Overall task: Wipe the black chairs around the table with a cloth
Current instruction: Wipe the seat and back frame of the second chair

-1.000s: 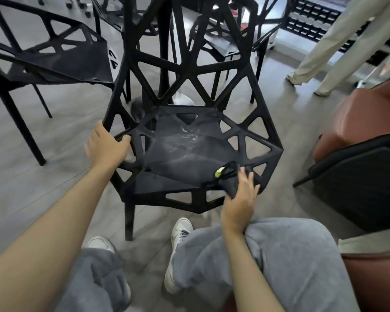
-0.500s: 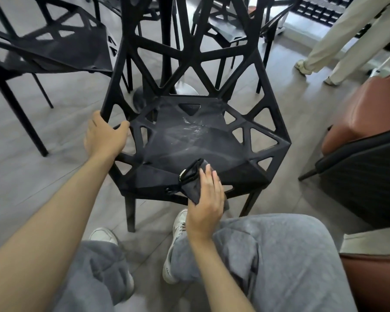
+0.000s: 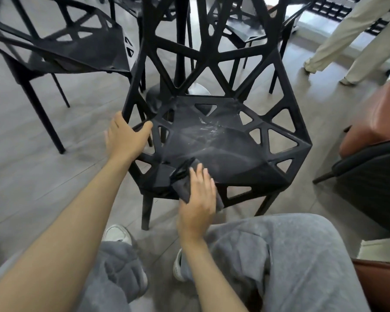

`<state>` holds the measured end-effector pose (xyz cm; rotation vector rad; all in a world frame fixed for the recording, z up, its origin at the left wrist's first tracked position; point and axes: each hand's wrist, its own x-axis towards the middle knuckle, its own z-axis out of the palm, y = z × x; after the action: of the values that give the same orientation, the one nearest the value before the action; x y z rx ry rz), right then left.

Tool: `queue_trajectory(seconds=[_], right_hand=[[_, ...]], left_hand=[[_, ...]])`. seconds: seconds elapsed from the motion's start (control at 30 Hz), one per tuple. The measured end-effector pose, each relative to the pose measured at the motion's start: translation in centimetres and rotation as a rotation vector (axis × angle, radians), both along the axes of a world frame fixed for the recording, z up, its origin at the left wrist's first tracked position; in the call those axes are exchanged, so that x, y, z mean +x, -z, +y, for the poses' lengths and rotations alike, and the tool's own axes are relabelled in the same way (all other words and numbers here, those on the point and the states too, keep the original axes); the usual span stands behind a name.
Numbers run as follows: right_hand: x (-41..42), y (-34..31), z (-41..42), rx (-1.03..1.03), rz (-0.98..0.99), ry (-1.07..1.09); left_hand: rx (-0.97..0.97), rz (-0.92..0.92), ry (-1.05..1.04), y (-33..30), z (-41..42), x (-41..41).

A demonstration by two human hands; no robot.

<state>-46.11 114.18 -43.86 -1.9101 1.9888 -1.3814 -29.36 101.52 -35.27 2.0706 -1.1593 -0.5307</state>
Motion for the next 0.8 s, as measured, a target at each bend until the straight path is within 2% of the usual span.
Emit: queue_trajectory(seconds=[0.13,0.27,0.33,0.43,0.5,0.57,0.8], right_hand=[[6.7,0.5,0.5,-0.039,0.122,-0.232],[3.3,0.6,-0.7,-0.082,0.292,-0.343],[-1.0,0.4,-1.1,-0.097,0.314,-0.287],[-7.2,-0.1,-1.3,-0.03,0.221,-0.054],[-8.3,-0.6,-1.2,0.061,0.092,0.09],[-6.7,-1.1,-1.3,0.12,0.038,0.142],[6.1,-1.8,-0.3,0.162,0.188,-0.296]], left_hand=[[0.0,0.131,0.065,0.1,-0.2,1.5],[-0.029,0.208,0.098,-0.3,-0.6,1.8],[-0.011,0.248,0.11,-0.7,-0.6,1.8],[0.021,0.271,0.091,-0.9,-0.4,1.8],[0.028,0.267,0.077,-0.7,-0.4,1.8],[0.042,0.259,0.072,-0.7,-0.3,1.8],[0.041,0.216,0.076,-1.1,-0.3,1.4]])
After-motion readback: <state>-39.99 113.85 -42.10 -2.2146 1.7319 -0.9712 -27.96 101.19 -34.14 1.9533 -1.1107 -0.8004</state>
